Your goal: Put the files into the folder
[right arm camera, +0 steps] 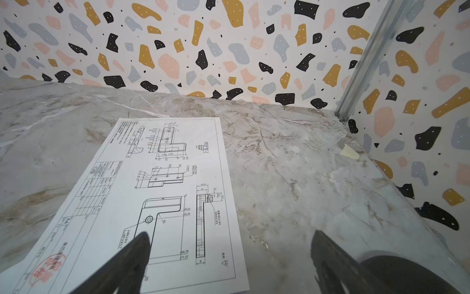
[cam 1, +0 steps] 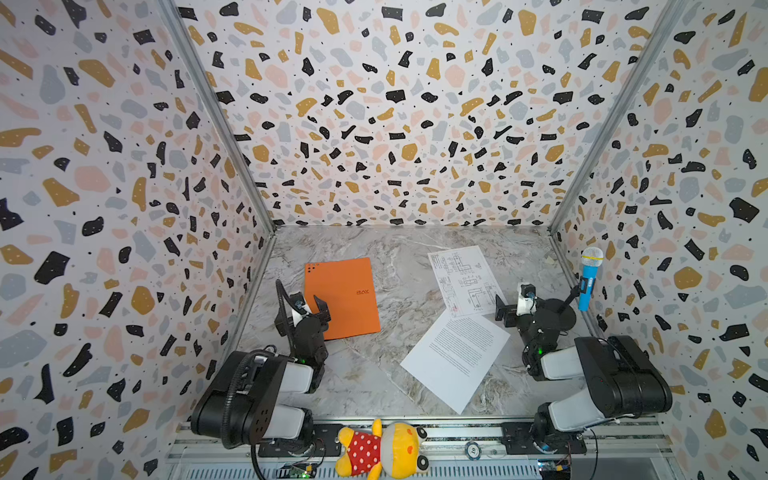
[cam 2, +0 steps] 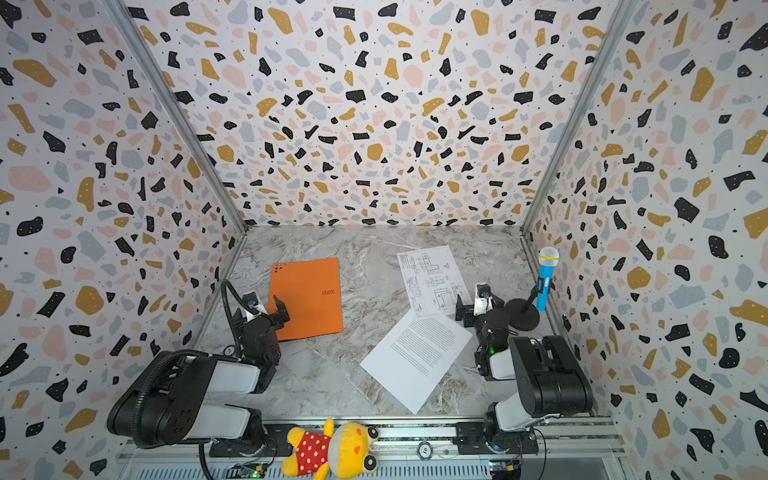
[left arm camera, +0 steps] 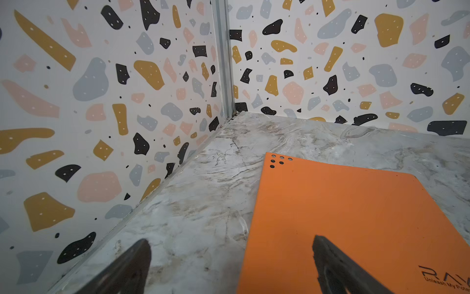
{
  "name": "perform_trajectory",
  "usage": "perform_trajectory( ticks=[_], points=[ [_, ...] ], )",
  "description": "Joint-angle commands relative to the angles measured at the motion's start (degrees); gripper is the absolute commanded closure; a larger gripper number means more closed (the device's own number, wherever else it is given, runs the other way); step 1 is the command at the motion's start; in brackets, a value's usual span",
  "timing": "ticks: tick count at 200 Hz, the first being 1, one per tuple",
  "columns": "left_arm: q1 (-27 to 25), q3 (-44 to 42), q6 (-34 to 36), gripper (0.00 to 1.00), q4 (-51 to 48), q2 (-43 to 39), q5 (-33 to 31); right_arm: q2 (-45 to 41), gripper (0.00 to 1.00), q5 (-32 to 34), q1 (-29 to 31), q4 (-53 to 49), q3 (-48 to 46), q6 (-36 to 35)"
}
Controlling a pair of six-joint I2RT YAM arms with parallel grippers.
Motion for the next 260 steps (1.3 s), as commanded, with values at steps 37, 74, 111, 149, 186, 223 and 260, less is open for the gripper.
perform_trajectory(
  ticks=[37,74,111,149,186,223,260],
  points=[
    [0.2,0.5,-0.3,0.01,2.8,-0.6,-0.5,-0.8,0.01,-1.5,-0.6,-0.2,1.0,0.3],
    [0.2,0.5,-0.3,0.01,2.8,-0.5,-0.5,-0.9,0.01,-2.5,-1.2,-0.5,1.1,0.6],
    [0.2,0.5,-0.3,0.01,2.8,-0.6,-0.5,-0.9,0.01,-2.8,-1.4,-0.3,1.1,0.8],
    [0.2,0.5,-0.3,0.01,2.8,-0.6,-0.5,-0.8,0.01,-3.4,-1.7,-0.2,1.1,0.9],
    [0.2,0.4,-0.3,0.01,3.3,-0.8,-0.3,-1.0,0.02,-3.4,-1.7,-0.2,0.9,0.9],
    [0.8,21.6,-13.6,0.00,-43.0,-8.9,-11.6,-9.1,0.04,-0.9,-4.4,-27.7,12.9,7.3],
    [0.8,29.3,-22.1,0.00,-61.6,-13.8,-10.4,-12.5,0.06,-7.7,-4.0,-41.0,21.6,15.5]
  ],
)
